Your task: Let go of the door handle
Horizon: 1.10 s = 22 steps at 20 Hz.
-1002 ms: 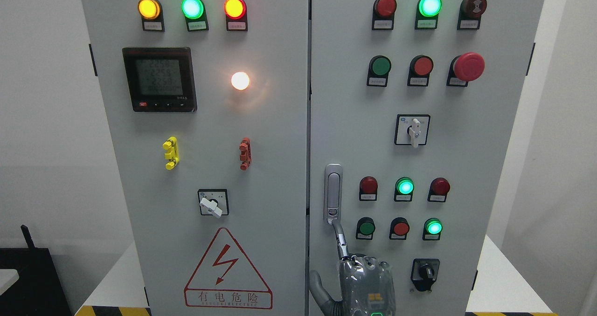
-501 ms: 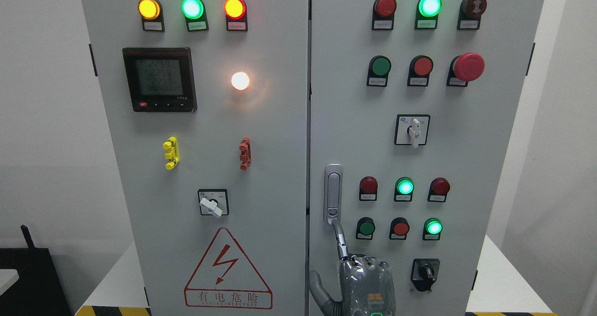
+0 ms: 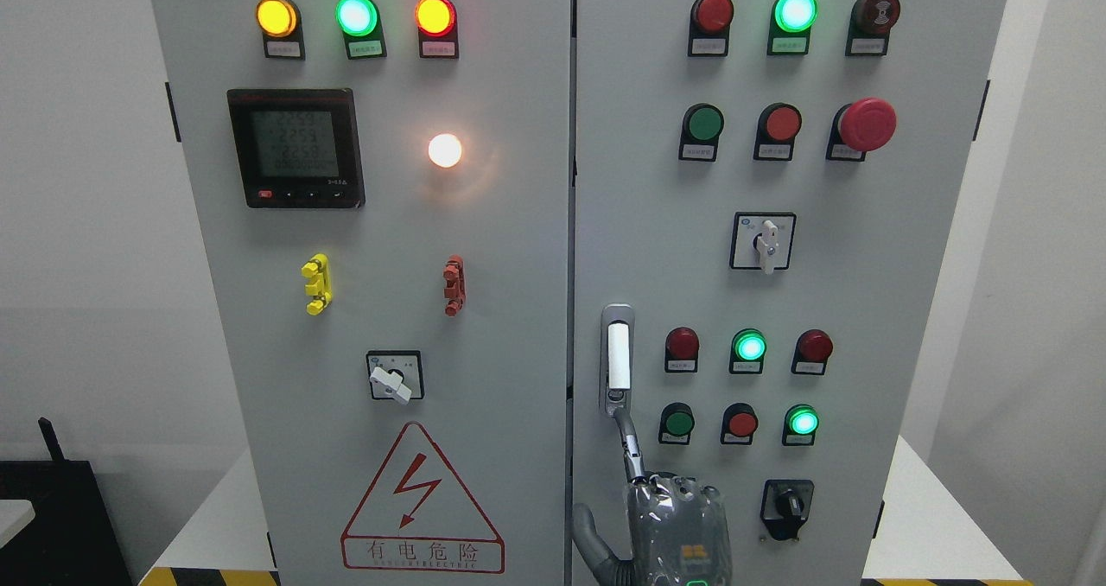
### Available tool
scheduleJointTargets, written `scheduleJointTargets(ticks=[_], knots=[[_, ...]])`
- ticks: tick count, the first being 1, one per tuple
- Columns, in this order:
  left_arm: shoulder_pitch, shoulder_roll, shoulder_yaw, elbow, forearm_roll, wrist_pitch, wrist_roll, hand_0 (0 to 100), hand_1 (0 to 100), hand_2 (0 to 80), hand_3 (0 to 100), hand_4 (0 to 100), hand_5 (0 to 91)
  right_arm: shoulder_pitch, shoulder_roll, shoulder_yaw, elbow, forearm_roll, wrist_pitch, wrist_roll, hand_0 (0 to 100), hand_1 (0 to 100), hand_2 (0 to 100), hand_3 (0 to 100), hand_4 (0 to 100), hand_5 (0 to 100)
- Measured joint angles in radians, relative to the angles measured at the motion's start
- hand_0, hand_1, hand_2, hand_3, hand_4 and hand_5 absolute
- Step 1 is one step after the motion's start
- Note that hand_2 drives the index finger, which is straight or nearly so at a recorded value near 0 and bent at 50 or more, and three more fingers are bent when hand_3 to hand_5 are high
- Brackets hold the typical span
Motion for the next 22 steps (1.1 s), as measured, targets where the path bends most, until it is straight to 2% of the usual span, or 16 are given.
scheduleJointTargets(ticks=[22], knots=[[0.000, 0.000, 0.000, 0.000, 0.000, 0.000, 0.001, 12, 39, 0.0, 0, 0, 0.0, 0.004, -0.004, -0.001, -0.039, -0.001, 0.000, 0.005, 34, 40, 7, 100, 100, 100]])
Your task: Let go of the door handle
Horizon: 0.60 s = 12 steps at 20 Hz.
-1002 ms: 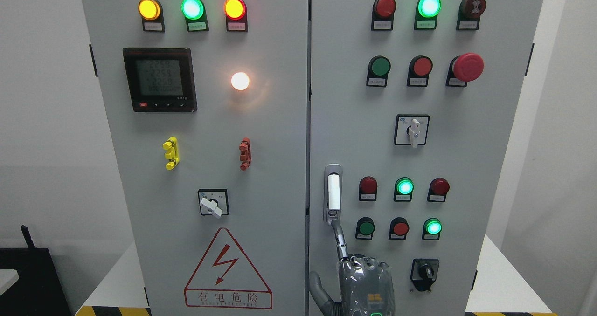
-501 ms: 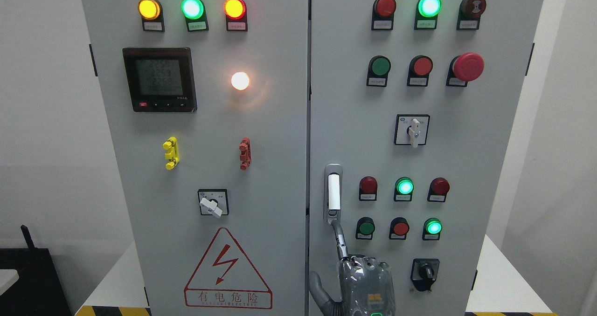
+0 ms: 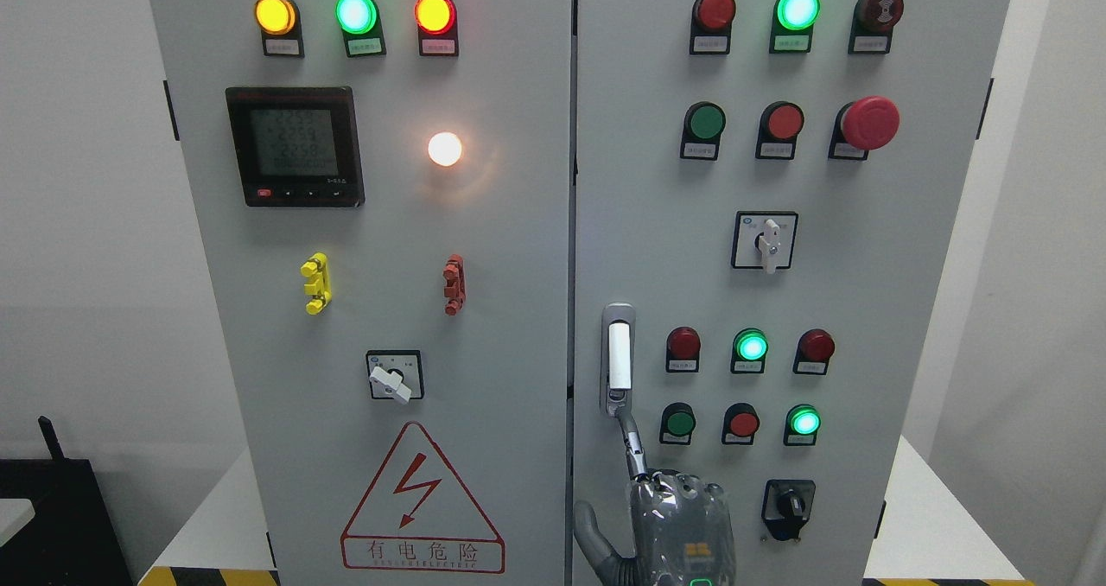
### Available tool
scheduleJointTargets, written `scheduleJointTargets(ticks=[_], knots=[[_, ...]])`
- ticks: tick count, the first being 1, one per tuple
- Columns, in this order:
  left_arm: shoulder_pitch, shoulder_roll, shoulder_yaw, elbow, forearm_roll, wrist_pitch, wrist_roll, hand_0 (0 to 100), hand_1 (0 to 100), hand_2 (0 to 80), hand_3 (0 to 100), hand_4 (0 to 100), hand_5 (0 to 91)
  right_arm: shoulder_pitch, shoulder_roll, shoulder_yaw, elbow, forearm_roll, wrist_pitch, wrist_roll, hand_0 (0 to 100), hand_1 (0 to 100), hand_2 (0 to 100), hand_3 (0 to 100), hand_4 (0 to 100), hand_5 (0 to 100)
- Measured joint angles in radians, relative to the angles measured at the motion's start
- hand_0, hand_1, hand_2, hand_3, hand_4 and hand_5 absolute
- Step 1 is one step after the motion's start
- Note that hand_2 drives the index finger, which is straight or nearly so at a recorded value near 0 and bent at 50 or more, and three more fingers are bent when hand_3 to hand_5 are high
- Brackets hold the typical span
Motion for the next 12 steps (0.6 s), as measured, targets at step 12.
scheduleJointTargets(ticks=[12], knots=[[0.000, 0.000, 0.000, 0.000, 0.000, 0.000, 0.002, 12, 39, 0.0, 0, 0, 0.0, 0.016, -0.002, 0.001, -0.035, 0.000, -0.003, -0.011, 33, 40, 7, 100, 100, 100]])
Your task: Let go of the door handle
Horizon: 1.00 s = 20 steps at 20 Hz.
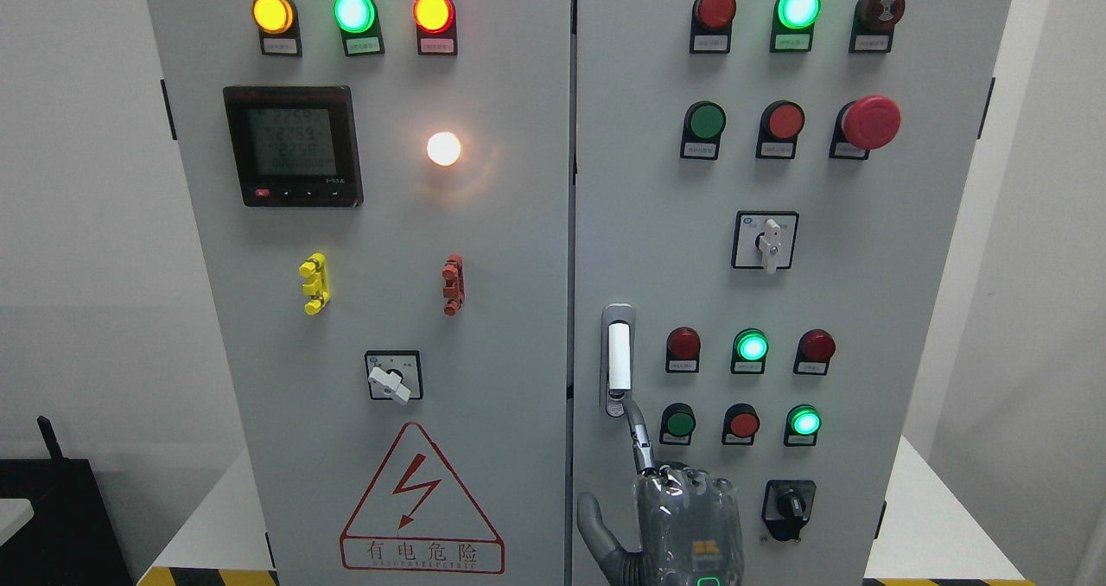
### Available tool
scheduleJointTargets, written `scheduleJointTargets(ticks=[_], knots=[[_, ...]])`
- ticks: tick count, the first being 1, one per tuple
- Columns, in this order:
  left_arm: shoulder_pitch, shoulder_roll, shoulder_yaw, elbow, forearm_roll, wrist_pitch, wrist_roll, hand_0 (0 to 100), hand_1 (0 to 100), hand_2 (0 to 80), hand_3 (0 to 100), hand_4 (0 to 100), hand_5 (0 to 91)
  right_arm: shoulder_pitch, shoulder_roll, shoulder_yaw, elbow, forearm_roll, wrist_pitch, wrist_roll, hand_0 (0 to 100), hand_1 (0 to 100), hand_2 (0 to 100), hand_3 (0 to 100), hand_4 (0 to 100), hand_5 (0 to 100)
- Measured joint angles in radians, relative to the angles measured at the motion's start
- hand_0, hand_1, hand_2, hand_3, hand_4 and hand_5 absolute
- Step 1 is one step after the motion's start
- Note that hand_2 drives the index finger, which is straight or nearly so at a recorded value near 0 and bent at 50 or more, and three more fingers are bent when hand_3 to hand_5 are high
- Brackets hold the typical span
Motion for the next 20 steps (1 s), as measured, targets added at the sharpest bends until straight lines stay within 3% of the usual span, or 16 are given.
scheduleJointTargets(ticks=[4, 7, 8, 11, 14, 20], knots=[[0.000, 0.000, 0.000, 0.000, 0.000, 0.000, -0.002, 12, 39, 0.0, 0, 0, 0.0, 0.015, -0.001, 0.000, -0.013, 0.000, -0.020, -0.003, 36, 42, 10, 100, 100, 99], [0.000, 0.000, 0.000, 0.000, 0.000, 0.000, -0.002, 12, 39, 0.0, 0, 0, 0.0, 0.028, -0.002, -0.002, -0.025, 0.000, -0.041, -0.022, 37, 44, 20, 100, 100, 99], [0.000, 0.000, 0.000, 0.000, 0.000, 0.000, -0.002, 12, 39, 0.0, 0, 0, 0.0, 0.035, -0.003, -0.003, -0.031, 0.000, -0.051, -0.027, 37, 44, 25, 100, 95, 99], [0.000, 0.000, 0.000, 0.000, 0.000, 0.000, -0.002, 12, 39, 0.0, 0, 0, 0.0, 0.049, -0.003, -0.010, -0.044, -0.001, -0.091, -0.055, 37, 43, 45, 100, 94, 98], [0.000, 0.000, 0.000, 0.000, 0.000, 0.000, -0.002, 12, 39, 0.0, 0, 0, 0.0, 0.062, -0.002, -0.020, -0.055, -0.001, -0.137, -0.085, 38, 42, 52, 100, 94, 98], [0.000, 0.000, 0.000, 0.000, 0.000, 0.000, -0.002, 12, 39, 0.0, 0, 0, 0.0, 0.093, 0.001, -0.041, -0.084, -0.002, -0.170, -0.108, 46, 38, 71, 100, 94, 98]])
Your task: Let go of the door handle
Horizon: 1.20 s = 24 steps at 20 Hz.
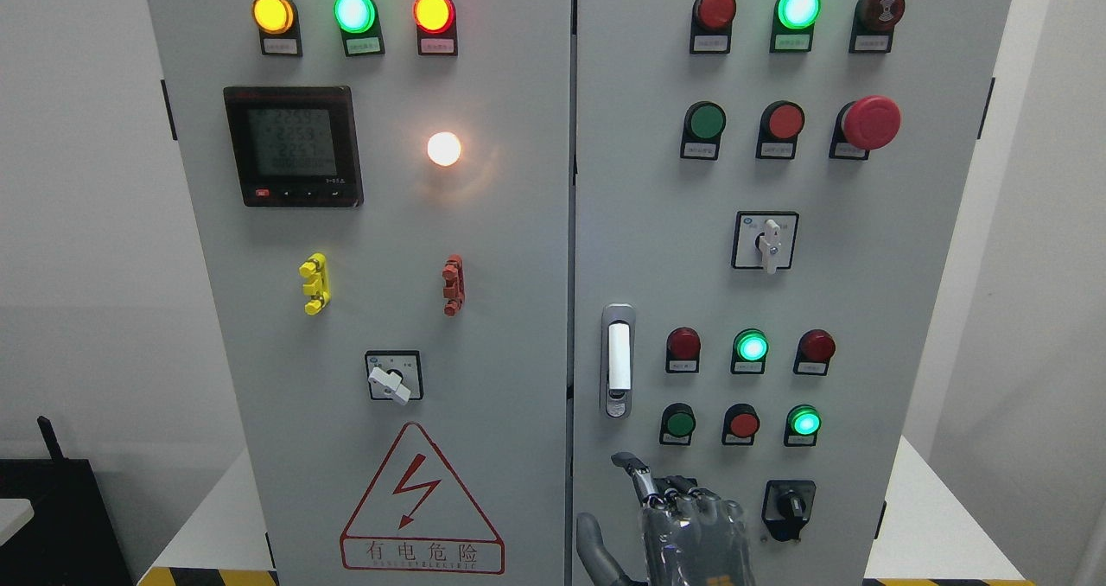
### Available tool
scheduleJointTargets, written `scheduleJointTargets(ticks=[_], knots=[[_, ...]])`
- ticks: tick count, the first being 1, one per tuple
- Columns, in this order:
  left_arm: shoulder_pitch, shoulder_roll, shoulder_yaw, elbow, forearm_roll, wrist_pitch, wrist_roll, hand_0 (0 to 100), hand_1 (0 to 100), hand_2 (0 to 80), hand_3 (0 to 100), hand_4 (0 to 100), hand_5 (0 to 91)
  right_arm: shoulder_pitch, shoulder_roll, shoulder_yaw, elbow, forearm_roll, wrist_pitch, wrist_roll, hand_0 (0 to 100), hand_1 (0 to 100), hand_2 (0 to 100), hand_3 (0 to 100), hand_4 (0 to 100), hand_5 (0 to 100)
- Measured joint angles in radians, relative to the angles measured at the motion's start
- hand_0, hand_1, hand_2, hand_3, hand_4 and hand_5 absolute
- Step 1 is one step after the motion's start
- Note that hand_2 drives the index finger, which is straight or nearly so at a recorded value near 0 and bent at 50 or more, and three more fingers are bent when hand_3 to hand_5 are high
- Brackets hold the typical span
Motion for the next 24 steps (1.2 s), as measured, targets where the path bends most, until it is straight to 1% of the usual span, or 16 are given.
scheduleJointTargets(ticks=[2, 3, 6, 7, 9, 15, 17, 18, 20, 21, 24], knots=[[0.000, 0.000, 0.000, 0.000, 0.000, 0.000, 0.000, 12, 39, 0.0, 0, 0, 0.0, 0.008, 0.001, -0.007, -0.010, 0.000, -0.008, -0.006, 47, 35, 76, 100, 100, 98], [0.000, 0.000, 0.000, 0.000, 0.000, 0.000, 0.000, 12, 39, 0.0, 0, 0, 0.0, 0.014, 0.002, -0.010, -0.017, 0.000, -0.010, -0.009, 47, 34, 80, 100, 100, 99], [0.000, 0.000, 0.000, 0.000, 0.000, 0.000, 0.000, 12, 39, 0.0, 0, 0, 0.0, 0.028, 0.002, -0.019, -0.033, -0.001, -0.014, -0.012, 47, 32, 86, 100, 100, 99], [0.000, 0.000, 0.000, 0.000, 0.000, 0.000, 0.000, 12, 39, 0.0, 0, 0, 0.0, 0.032, 0.003, -0.021, -0.037, -0.001, -0.014, -0.012, 45, 32, 86, 100, 100, 99], [0.000, 0.000, 0.000, 0.000, 0.000, 0.000, 0.000, 12, 39, 0.0, 0, 0, 0.0, 0.036, 0.003, -0.026, -0.045, -0.001, -0.015, -0.015, 39, 32, 89, 100, 100, 99], [0.000, 0.000, 0.000, 0.000, 0.000, 0.000, 0.000, 12, 39, 0.0, 0, 0, 0.0, 0.036, 0.005, -0.038, -0.065, -0.003, -0.016, -0.006, 33, 33, 92, 100, 100, 99], [0.000, -0.001, 0.000, 0.000, 0.000, 0.000, 0.000, 12, 39, 0.0, 0, 0, 0.0, 0.032, 0.005, -0.042, -0.070, -0.004, -0.016, -0.002, 32, 31, 94, 100, 100, 99], [0.000, -0.001, 0.000, 0.000, 0.000, 0.000, 0.000, 12, 39, 0.0, 0, 0, 0.0, 0.028, 0.005, -0.043, -0.072, -0.005, -0.016, 0.002, 32, 30, 96, 100, 100, 99], [0.000, -0.001, 0.000, 0.000, 0.000, 0.000, 0.000, 12, 39, 0.0, 0, 0, 0.0, 0.016, 0.005, -0.046, -0.075, -0.006, -0.016, 0.016, 31, 29, 98, 100, 100, 99], [0.000, 0.000, 0.000, 0.000, 0.000, 0.000, 0.000, 12, 39, 0.0, 0, 0, 0.0, 0.008, 0.005, -0.047, -0.076, -0.007, -0.016, 0.025, 32, 25, 99, 100, 100, 99], [0.000, -0.001, 0.000, 0.000, 0.000, 0.000, 0.000, 12, 39, 0.0, 0, 0, 0.0, -0.018, 0.005, -0.050, -0.074, -0.011, -0.013, 0.059, 31, 22, 100, 100, 100, 99]])
